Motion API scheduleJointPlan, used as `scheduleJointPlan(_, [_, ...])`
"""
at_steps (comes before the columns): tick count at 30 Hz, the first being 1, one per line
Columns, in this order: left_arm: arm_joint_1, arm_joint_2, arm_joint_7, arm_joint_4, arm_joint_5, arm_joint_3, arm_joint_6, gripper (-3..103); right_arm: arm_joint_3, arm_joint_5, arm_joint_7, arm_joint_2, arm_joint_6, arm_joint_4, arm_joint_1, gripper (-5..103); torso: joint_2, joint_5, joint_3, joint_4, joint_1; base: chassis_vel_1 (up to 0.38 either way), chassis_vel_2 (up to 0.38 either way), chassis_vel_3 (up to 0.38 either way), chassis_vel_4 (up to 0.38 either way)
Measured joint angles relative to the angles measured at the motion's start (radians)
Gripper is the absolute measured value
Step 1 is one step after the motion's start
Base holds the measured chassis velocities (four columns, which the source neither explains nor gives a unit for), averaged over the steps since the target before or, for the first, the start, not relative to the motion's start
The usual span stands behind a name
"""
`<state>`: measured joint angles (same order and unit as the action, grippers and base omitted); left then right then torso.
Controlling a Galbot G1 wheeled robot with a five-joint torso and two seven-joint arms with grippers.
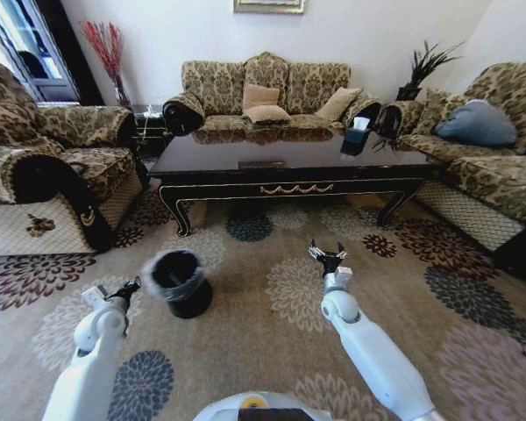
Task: Move to the front of the table and pick up the trash from the floor, then place it into the trash bin.
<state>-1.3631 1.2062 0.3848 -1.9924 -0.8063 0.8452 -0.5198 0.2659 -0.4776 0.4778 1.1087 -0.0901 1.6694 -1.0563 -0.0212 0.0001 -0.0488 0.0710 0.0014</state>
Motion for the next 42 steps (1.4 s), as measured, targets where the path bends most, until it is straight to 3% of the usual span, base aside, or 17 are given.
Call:
scheduleJointPlan(2, [-0.015, -0.001, 0.000, -0.018, 0.007, 0.005, 0.000, 56, 0.003, -0.003, 0.006, -0.003, 0.006, 0.010, -0.005, 100, 0.000, 0.0000, 0.000, -0.0003, 0.000, 0.000, 0.000, 0.000, 0.000])
scheduleJointPlan(5, [-0.130, 0.003, -0.015, -0.156, 0.088, 0.039, 0.014, 72, 0.022, -0.009, 0.014, -0.026, 0.009, 0.067, -0.042, 100, 0.000, 0.0000, 0.000, -0.0018, 0.000, 0.000, 0.000, 0.000, 0.000])
scheduleJointPlan(7, [-0.152, 0.005, -0.027, -0.183, 0.108, 0.043, 0.026, 72, 0.029, -0.006, 0.011, -0.031, 0.004, 0.076, -0.049, 100, 0.000, 0.0000, 0.000, -0.0018, 0.000, 0.000, 0.000, 0.000, 0.000])
scheduleJointPlan(9, [-0.266, 0.028, -0.094, -0.292, 0.250, 0.052, 0.130, 88, 0.058, 0.003, -0.025, -0.062, -0.024, 0.132, -0.090, 100, 0.000, 0.0001, 0.000, -0.0007, 0.000, 0.000, 0.000, 0.000, 0.000])
scheduleJointPlan(11, [-0.290, 0.039, -0.113, -0.308, 0.293, 0.052, 0.164, 88, 0.061, 0.006, -0.033, -0.069, -0.029, 0.145, -0.100, 100, 0.000, 0.0002, 0.000, -0.0005, 0.000, 0.000, 0.000, 0.000, 0.000])
scheduleJointPlan(13, [-0.381, 0.095, -0.191, -0.348, 0.475, 0.043, 0.313, 97, 0.065, 0.032, -0.054, -0.097, -0.041, 0.199, -0.145, 100, 0.000, 0.0002, 0.000, -0.0012, 0.000, 0.000, 0.000, 0.000, 0.000])
scheduleJointPlan(14, [-0.381, 0.095, -0.191, -0.348, 0.475, 0.043, 0.313, 97, 0.065, 0.032, -0.054, -0.097, -0.041, 0.199, -0.145, 100, 0.000, 0.0002, 0.000, -0.0012, 0.000, 0.000, 0.000, 0.000, 0.000])
scheduleJointPlan(17, [-0.457, 0.187, -0.282, -0.378, 0.609, 0.037, 0.488, 100, 0.081, 0.101, -0.090, -0.105, -0.064, 0.246, -0.200, 100, 0.000, 0.0000, 0.000, -0.0012, 0.000, 0.000, 0.000, 0.000, 0.000])
scheduleJointPlan(18, [-0.457, 0.187, -0.282, -0.378, 0.609, 0.037, 0.488, 100, 0.081, 0.101, -0.090, -0.105, -0.064, 0.246, -0.200, 100, 0.000, 0.0000, 0.000, -0.0012, 0.000, 0.000, 0.000, 0.000, 0.000])
scheduleJointPlan(20, [-0.502, 0.253, -0.325, -0.390, 0.667, 0.031, 0.576, 100, 0.096, 0.154, -0.142, -0.105, -0.138, 0.265, -0.249, 100, 0.000, 0.0003, 0.000, -0.0009, 0.000, 0.000, 0.000, 0.000, 0.000])
scheduleJointPlan(22, [-0.521, 0.289, -0.350, -0.388, 0.706, 0.031, 0.627, 100, 0.114, 0.164, -0.201, -0.104, -0.176, 0.273, -0.277, 100, 0.000, 0.0003, 0.000, -0.0011, 0.000, 0.000, 0.000, 0.000, 0.000])
scheduleJointPlan(23, [-0.521, 0.289, -0.350, -0.388, 0.706, 0.031, 0.627, 100, 0.114, 0.164, -0.201, -0.104, -0.176, 0.273, -0.277, 100, 0.000, 0.0003, 0.000, -0.0011, 0.000, 0.000, 0.000, 0.000, 0.000])
scheduleJointPlan(26, [-0.530, 0.331, -0.376, -0.375, 0.721, 0.031, 0.666, 100, 0.136, 0.114, -0.301, -0.112, -0.218, 0.280, -0.306, 100, 0.000, 0.0000, 0.000, -0.0009, 0.000, 0.000, 0.000, 0.000, 0.000])
scheduleJointPlan(30, [-0.516, 0.346, -0.390, -0.377, 0.709, 0.026, 0.644, 100, 0.153, 0.030, -0.410, -0.144, -0.260, 0.256, -0.297, 100, 0.000, 0.0001, 0.000, -0.0012, 0.000, 0.000, 0.000, 0.000, 0.000])
scheduleJointPlan(34, [-0.493, 0.343, -0.395, -0.377, 0.700, 0.025, 0.614, 100, 0.174, -0.023, -0.410, -0.184, -0.246, 0.238, -0.279, 100, 0.000, 0.0000, 0.000, -0.0012, 0.000, 0.000, 0.000, 0.000, 0.000])
scheduleJointPlan(37, [-0.469, 0.338, -0.341, -0.364, 0.704, 0.007, 0.570, 100, 0.232, -0.044, -0.417, -0.226, -0.230, 0.212, -0.280, 100, 0.000, -0.0001, 0.000, -0.0011, 0.000, 0.000, 0.000, 0.000, 0.000])
scheduleJointPlan(42, [-0.435, 0.341, -0.312, -0.346, 0.709, -0.005, 0.567, 100, 0.291, -0.054, -0.414, -0.236, -0.210, 0.221, -0.314, 100, 0.000, -0.0001, 0.000, -0.0009, 0.000, 0.000, 0.000, 0.000, 0.000])
